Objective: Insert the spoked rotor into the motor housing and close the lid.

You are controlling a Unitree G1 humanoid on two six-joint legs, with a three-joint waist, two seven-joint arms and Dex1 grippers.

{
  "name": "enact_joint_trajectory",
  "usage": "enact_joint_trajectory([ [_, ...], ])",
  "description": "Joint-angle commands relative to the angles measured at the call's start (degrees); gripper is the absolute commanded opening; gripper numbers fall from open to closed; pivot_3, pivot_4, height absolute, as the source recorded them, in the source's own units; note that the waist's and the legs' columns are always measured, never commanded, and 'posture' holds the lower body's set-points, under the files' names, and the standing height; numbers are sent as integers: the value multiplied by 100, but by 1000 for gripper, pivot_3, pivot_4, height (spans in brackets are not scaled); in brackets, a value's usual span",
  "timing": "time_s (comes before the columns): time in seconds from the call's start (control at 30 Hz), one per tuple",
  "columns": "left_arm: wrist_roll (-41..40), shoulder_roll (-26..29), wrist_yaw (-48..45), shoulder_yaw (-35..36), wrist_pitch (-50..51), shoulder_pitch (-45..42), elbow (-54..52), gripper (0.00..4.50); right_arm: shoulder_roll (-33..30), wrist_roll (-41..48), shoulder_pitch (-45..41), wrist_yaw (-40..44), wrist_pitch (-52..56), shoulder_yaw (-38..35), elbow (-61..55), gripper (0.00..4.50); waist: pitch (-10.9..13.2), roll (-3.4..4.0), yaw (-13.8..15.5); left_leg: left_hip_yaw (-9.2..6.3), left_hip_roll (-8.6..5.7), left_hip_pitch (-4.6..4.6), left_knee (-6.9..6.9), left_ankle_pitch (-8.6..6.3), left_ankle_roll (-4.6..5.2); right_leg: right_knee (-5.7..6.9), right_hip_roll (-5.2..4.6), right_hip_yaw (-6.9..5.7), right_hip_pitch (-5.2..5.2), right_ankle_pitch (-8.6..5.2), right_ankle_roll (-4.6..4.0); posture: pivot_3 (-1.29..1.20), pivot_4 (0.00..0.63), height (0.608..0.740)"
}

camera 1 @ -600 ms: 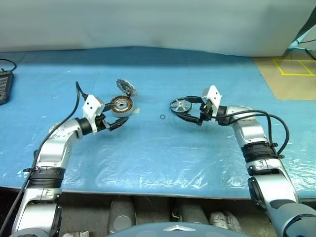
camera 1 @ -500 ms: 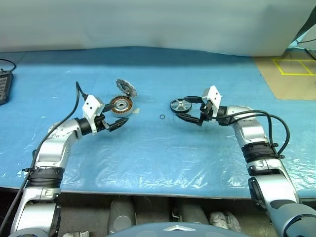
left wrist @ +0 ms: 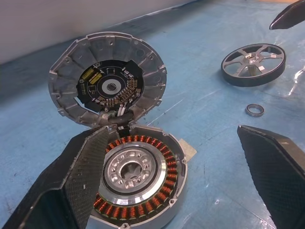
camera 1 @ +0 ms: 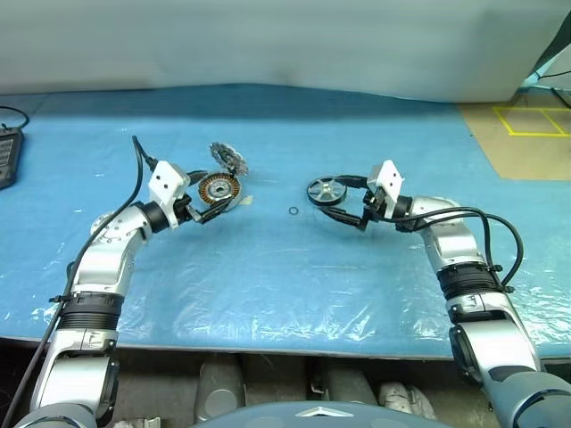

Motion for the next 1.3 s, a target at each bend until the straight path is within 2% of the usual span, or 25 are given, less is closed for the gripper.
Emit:
enact_joint_trajectory([
  [0.03, -147, 126, -149, 95, 83, -154, -41, 4500, -92, 137, -30, 45, 45, -116, -189, 4461, 0, 0, 1, 0, 0, 1, 0, 0, 0, 0, 0, 0, 0, 0, 0, 0, 150, 740],
  [0.4, -113, 223, -301, 42, 234, -269, 98, 4500, -37, 84, -110, -78, -76, -125, -83, 4461, 0, 0, 1, 0, 0, 0, 1, 0, 0, 0, 0, 0, 0, 0, 0, 0, 150, 740],
  [0.63, 309, 497, -668, -271, -69, -624, 651, 4500, -32, 49, -140, -135, -168, -98, -32, 4461, 0, 0, 1, 0, -1, 0, 2, 0, 0, 0, -1, 0, 0, 0, 0, 0, 150, 740],
  [0.77, 995, 980, -1294, -819, -821, -1226, 1514, 4500, 1, 35, -121, -176, -201, -76, -46, 4461, 0, 0, 6, -1, 0, 0, 2, 0, 0, 1, 0, -1, 0, 0, 0, 0, 150, 740],
  [0.87, 1284, 1115, -1719, -1107, -1358, -1779, 2238, 4500, 14, 29, -69, -225, -227, -85, -89, 4461, 0, 0, 9, -1, -3, 0, 3, 3, -5, 1, -2, 0, 1, 0, 0, 0, 150, 740],
  [1.1, 1901, 1015, -2556, -1639, -2429, -3033, 3938, 4500, 22, 65, 62, -354, -214, -116, -257, 4461, 0, 0, 27, -3, -8, -3, 0, 12, -22, 0, -6, -2, 1, 0, 1, 0, 150, 740],
  [1.3, 2536, 859, -2773, -2010, -3114, -4003, 5241, 4500, 5, 105, 366, -527, -140, -188, -579, 4461, 1, -1, 63, -6, -9, -5, -2, 12, -23, 0, -6, -4, 1, 1, 1, 0, 150, 740],
])
